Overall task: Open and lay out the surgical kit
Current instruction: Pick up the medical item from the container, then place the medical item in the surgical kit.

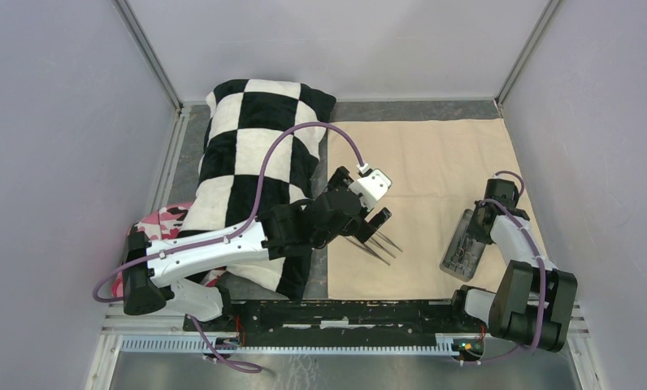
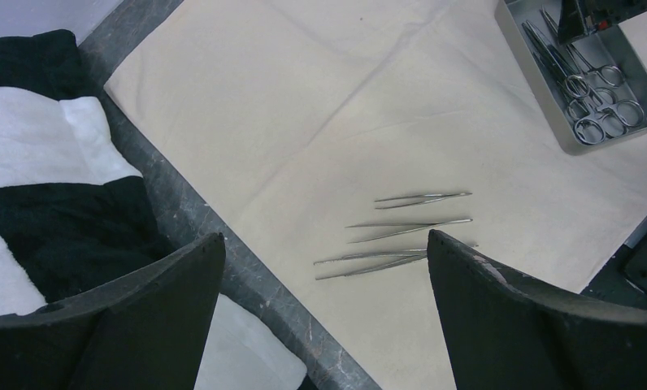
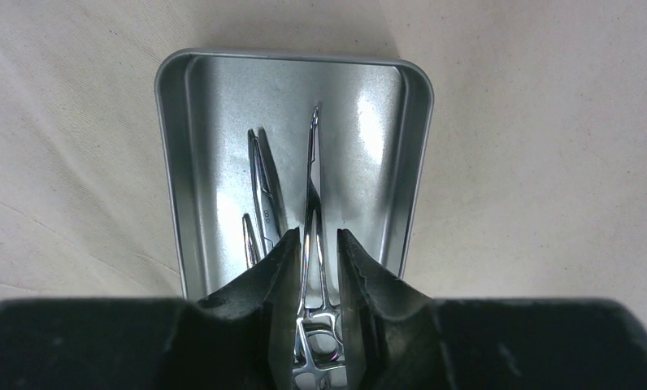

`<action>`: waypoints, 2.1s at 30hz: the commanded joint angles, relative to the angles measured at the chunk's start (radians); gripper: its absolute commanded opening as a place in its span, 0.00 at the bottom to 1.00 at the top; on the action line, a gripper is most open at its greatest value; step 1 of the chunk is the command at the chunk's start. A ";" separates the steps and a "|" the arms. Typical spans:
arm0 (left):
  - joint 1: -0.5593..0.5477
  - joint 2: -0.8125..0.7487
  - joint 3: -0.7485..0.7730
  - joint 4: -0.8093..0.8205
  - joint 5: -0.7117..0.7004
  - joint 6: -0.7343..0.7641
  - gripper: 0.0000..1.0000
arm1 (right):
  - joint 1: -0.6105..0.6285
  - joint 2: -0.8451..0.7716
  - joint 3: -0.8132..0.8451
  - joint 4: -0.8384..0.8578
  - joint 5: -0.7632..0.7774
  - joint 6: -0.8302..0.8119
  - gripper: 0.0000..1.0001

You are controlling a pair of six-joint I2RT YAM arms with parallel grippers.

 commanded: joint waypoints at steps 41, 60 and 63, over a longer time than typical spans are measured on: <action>-0.005 0.002 -0.002 0.038 -0.024 0.034 1.00 | -0.003 -0.110 0.001 0.024 0.005 -0.048 0.00; -0.003 0.005 -0.002 0.052 -0.227 0.021 1.00 | 0.182 -0.136 0.175 0.054 -0.116 -0.276 0.00; 0.007 0.002 -0.009 0.067 -0.334 0.016 1.00 | 0.276 -0.095 0.209 0.073 -0.120 -0.298 0.00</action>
